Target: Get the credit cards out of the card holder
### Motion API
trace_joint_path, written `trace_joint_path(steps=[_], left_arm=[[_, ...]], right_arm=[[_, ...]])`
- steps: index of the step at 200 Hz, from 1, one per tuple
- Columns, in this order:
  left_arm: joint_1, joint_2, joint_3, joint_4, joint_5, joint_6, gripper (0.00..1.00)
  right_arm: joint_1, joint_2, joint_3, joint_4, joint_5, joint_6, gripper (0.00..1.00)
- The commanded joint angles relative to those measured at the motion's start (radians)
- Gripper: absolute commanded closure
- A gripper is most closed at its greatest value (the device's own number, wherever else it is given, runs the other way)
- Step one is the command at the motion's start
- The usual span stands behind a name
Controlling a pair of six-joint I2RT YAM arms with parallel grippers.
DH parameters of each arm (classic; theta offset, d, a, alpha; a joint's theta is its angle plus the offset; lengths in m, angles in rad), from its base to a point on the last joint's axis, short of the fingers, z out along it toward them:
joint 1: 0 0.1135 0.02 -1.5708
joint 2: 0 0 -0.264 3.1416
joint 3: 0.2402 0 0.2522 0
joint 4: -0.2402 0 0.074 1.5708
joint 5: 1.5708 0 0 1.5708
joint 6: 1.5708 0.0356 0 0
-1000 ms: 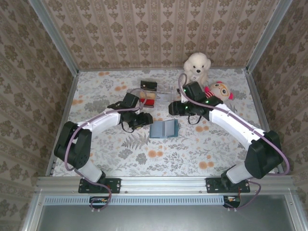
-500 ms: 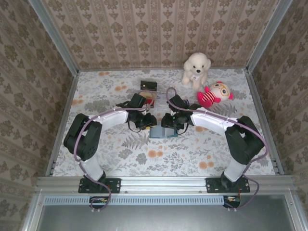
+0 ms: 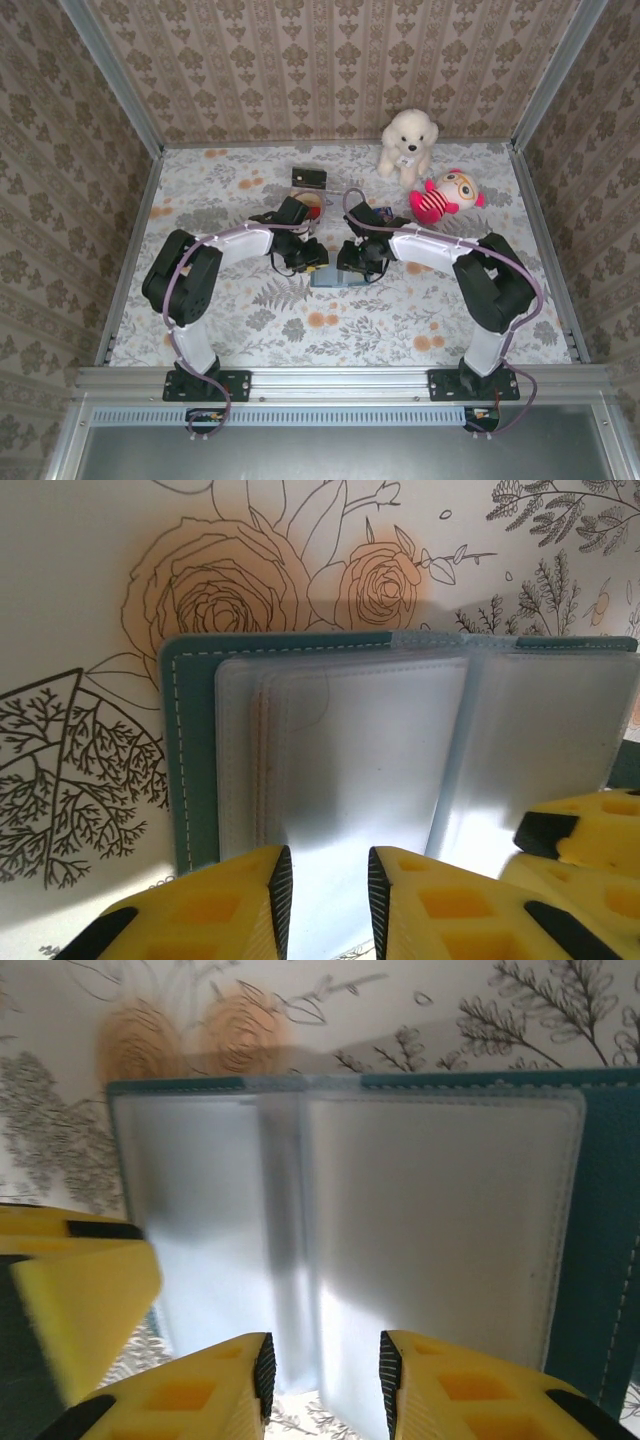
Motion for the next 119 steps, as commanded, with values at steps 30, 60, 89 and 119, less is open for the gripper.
trace_joint_path(steps=[30, 60, 89, 119], left_arm=[[0.002, 0.006, 0.022, -0.043, -0.017, 0.046, 0.69], [0.002, 0.012, 0.021, -0.058, -0.001, 0.078, 0.70], [0.000, 0.018, 0.018, -0.024, 0.039, 0.074, 0.73], [0.000, 0.032, 0.026, 0.000, 0.068, 0.067, 0.76]], right_arm=[[-0.003, 0.049, 0.015, -0.047, 0.029, -0.009, 0.63], [-0.003, 0.075, 0.021, -0.056, 0.030, -0.011, 0.63], [-0.002, 0.088, 0.027, -0.062, 0.030, -0.014, 0.64], [-0.002, 0.098, 0.030, -0.066, 0.027, -0.015, 0.65]])
